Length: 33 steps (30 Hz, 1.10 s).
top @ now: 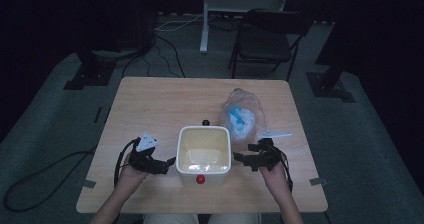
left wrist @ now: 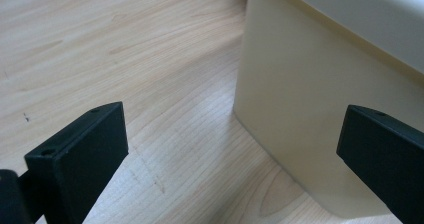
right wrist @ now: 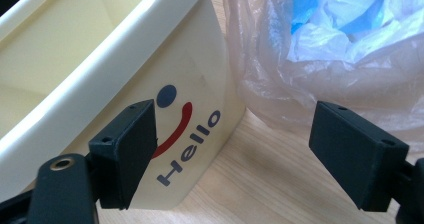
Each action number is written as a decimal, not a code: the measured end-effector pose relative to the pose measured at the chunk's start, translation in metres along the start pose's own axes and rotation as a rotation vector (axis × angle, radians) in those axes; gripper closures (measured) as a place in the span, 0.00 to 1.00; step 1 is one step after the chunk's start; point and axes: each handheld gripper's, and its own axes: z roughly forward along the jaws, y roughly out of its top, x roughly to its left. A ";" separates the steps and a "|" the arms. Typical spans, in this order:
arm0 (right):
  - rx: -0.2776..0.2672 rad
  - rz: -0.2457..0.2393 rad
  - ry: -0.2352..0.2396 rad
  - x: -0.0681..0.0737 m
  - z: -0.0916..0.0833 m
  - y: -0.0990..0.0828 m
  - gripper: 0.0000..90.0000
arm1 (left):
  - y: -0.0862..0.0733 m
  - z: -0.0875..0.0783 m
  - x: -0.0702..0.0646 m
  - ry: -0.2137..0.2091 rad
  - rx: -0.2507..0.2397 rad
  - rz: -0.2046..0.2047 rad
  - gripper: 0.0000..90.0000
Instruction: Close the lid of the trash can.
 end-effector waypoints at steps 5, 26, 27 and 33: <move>-0.003 -0.028 -0.012 0.002 0.000 -0.001 0.19 | -0.004 -0.001 -0.002 0.005 0.006 0.010 0.01; -0.063 -0.015 -0.050 -0.003 -0.007 -0.011 0.19 | -0.036 -0.010 0.007 0.021 0.026 -0.068 0.01; -0.064 -0.018 -0.054 -0.004 -0.007 -0.012 0.19 | -0.039 -0.012 0.008 0.026 0.025 -0.075 0.01; -0.075 -0.020 -0.071 -0.007 -0.008 -0.019 0.19 | -0.051 -0.013 0.009 0.041 0.026 -0.087 0.01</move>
